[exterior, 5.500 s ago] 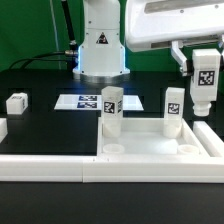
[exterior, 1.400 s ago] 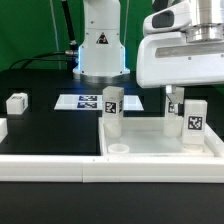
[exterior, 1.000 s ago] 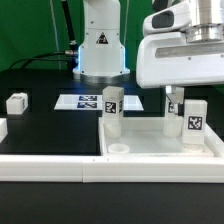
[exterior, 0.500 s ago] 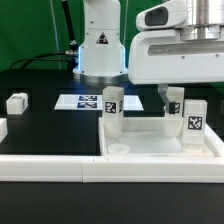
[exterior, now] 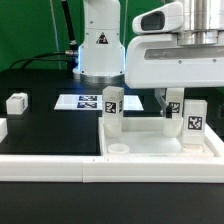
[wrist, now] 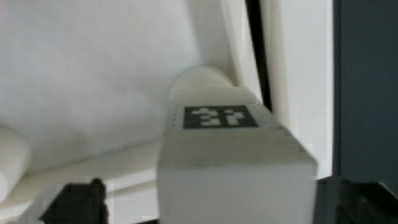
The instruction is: Assemble square table
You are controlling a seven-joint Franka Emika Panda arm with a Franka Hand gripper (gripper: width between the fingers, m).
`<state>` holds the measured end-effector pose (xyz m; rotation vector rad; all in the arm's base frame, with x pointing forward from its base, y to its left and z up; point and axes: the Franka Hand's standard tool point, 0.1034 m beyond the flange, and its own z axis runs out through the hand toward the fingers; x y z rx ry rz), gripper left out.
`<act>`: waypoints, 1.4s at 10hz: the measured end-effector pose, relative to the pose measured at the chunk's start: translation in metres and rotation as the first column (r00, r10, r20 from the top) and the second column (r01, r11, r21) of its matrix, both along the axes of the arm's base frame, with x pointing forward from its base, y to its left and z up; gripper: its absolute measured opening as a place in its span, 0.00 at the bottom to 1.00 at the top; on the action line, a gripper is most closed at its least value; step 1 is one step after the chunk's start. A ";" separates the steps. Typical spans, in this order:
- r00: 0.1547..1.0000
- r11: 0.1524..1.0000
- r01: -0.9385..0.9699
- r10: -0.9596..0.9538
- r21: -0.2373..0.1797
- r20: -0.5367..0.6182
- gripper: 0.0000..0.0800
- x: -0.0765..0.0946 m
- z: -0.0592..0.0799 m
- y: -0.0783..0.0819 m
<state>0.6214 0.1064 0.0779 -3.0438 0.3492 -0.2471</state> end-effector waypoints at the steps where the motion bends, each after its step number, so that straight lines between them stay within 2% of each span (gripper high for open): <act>1: 1.000 1.000 0.000 0.000 0.000 0.000 0.77 0.000 0.000 0.000; 2: 1.000 1.000 0.000 0.000 0.000 0.000 0.55 0.000 0.000 0.000; 3: 1.000 1.000 0.000 0.000 0.000 0.000 0.55 0.000 0.000 0.000; 4: 1.000 1.000 0.000 0.000 0.000 0.000 0.36 0.000 0.000 0.000; 7: 0.999 0.999 0.046 -0.046 0.007 -0.004 0.36 0.000 0.000 0.001; 8: 0.993 0.992 0.122 -0.121 0.023 -0.006 0.36 0.004 -0.001 0.004; 9: 0.952 0.950 0.306 -0.305 0.057 -0.019 0.36 0.008 -0.001 0.005; 11: 0.856 0.852 0.516 -0.514 0.090 -0.050 0.36 0.008 -0.002 0.002; 14: 0.629 0.617 0.777 -0.770 0.124 -0.111 0.36 0.006 -0.003 -0.001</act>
Offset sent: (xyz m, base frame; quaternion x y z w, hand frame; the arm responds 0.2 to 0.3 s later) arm 0.0000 0.0000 0.0000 0.0000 0.0000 0.0000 1.0000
